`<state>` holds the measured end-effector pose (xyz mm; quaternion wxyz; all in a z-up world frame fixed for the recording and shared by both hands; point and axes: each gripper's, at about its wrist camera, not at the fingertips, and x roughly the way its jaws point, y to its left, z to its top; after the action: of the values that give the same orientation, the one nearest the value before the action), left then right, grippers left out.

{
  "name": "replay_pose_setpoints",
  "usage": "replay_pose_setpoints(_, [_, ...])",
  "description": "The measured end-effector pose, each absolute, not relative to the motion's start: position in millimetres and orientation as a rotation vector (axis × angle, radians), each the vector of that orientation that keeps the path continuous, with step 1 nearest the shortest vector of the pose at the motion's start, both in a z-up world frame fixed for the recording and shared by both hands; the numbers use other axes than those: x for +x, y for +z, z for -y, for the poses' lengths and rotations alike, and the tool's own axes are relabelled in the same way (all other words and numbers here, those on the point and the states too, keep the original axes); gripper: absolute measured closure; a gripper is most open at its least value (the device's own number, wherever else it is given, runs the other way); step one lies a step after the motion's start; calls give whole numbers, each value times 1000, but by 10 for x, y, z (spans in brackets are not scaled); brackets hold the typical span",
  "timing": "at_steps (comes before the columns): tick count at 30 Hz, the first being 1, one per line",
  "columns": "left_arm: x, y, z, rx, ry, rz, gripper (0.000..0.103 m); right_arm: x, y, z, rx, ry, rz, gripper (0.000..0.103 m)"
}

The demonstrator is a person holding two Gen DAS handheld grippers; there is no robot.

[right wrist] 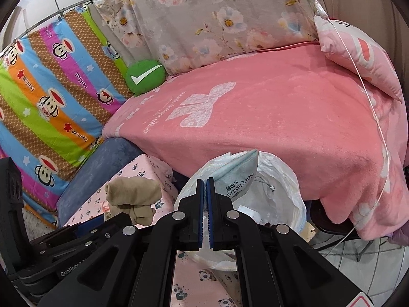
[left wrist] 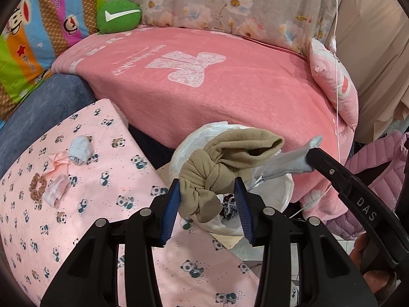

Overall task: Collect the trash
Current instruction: 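Carry khaki sock and grey-blue pouch over the bin and open both grippers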

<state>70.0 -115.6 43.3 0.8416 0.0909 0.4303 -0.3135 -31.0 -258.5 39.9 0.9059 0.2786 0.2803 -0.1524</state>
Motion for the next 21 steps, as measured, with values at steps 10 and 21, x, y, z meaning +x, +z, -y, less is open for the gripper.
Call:
replay_pose_setpoints(10, [709, 339, 1439, 225, -700, -931, 62, -355, 225, 2837, 606, -347, -590, 99])
replay_pose_setpoints(21, [814, 183, 1669, 243, -743, -970, 61, -272, 89, 2948, 616, -369, -623, 99])
